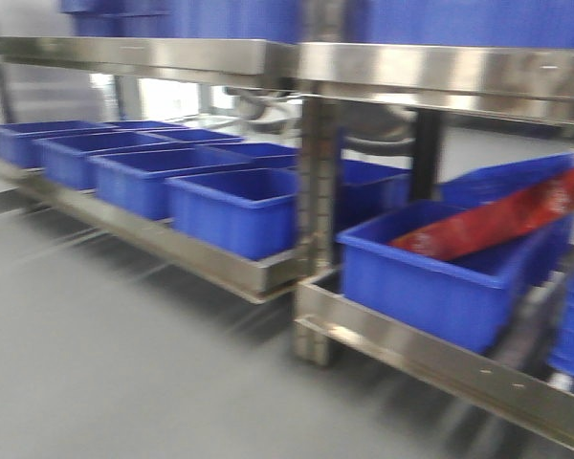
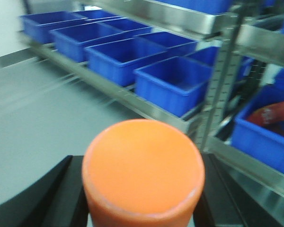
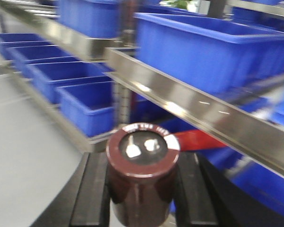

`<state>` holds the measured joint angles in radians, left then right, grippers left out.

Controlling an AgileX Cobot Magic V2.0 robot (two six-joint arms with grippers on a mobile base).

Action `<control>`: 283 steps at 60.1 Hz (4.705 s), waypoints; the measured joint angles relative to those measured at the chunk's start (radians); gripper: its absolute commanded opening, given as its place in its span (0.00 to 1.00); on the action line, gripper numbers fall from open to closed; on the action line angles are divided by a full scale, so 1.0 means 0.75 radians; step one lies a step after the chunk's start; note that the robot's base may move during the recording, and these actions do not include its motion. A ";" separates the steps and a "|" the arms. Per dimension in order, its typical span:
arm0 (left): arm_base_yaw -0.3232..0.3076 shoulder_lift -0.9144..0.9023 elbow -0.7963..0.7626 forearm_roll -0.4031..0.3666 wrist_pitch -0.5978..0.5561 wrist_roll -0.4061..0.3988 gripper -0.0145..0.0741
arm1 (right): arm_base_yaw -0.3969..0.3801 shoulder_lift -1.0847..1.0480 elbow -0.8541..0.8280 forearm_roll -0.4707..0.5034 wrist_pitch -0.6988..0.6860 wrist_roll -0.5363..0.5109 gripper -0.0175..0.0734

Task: Place cylindrical capacitor in blue bin on shelf
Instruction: 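Turn and drive the base up to the shelf of blue bins, then lower the left gripper over a blue bin and release the orange cylinder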

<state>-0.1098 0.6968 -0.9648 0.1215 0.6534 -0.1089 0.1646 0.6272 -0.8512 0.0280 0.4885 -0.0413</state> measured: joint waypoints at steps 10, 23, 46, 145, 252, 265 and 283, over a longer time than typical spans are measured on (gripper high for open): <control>0.000 0.000 0.000 0.000 0.000 0.000 0.04 | 0.000 0.000 0.000 0.000 0.000 0.000 0.16; 0.000 0.000 0.000 0.000 0.000 0.000 0.04 | 0.000 0.000 0.000 0.000 0.000 0.000 0.16; 0.000 0.000 0.000 0.000 0.000 0.000 0.04 | 0.000 0.000 0.000 0.000 0.000 0.000 0.16; 0.000 0.000 0.000 0.000 0.000 0.000 0.04 | 0.000 0.000 0.000 0.000 0.000 0.000 0.16; -0.087 0.176 -0.203 -0.018 -0.035 0.085 0.04 | 0.000 0.000 0.000 0.000 -0.003 0.000 0.16; -0.384 0.573 -0.619 -0.021 -0.030 0.167 0.04 | 0.000 0.000 0.000 0.000 -0.003 0.000 0.16; -0.582 1.170 -1.138 -0.015 -0.030 0.177 0.04 | 0.000 0.000 0.000 0.000 -0.033 0.000 0.16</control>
<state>-0.5462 1.5742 -1.8183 0.1100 0.6311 0.0236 0.1646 0.6272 -0.8512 0.0280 0.4636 -0.0413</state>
